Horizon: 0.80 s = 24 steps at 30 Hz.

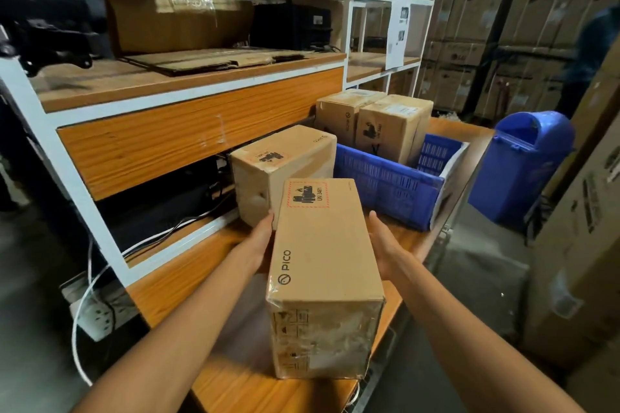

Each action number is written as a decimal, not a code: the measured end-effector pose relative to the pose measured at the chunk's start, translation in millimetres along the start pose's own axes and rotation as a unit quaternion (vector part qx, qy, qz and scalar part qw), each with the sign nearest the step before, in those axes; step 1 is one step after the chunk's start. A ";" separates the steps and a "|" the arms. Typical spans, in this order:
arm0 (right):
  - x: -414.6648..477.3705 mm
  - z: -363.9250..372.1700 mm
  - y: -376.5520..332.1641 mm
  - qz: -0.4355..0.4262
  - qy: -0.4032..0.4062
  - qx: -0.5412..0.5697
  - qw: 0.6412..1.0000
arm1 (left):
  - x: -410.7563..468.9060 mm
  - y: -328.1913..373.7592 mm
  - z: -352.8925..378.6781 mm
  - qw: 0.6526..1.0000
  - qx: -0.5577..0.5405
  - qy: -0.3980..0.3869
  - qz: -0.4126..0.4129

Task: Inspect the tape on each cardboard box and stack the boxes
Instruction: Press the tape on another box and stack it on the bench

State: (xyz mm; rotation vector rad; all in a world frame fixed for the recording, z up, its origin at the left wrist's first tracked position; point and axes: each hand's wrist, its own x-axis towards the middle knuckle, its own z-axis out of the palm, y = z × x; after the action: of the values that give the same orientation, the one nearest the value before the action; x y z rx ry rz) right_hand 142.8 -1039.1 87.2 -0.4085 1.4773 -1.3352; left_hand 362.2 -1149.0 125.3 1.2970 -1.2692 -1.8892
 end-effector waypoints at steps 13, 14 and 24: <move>-67.7 42.6 -56.3 -0.247 0.032 -0.002 0.969 | -37.6 50.6 26.4 0.988 -0.085 -0.070 0.109; -69.0 43.2 -53.3 -0.258 0.031 -0.007 0.966 | -38.4 43.6 26.6 0.985 -0.091 -0.068 0.127; -55.2 34.9 -6.6 -0.213 0.048 0.038 0.975 | -49.0 -13.7 5.3 0.975 -0.102 -0.039 0.194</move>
State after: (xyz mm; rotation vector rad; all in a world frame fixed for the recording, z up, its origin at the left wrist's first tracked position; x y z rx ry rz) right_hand 191.1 -1014.9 124.5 -0.6439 1.4618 -1.7663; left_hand 378.6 -1101.4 134.3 0.8085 -1.2258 -1.7468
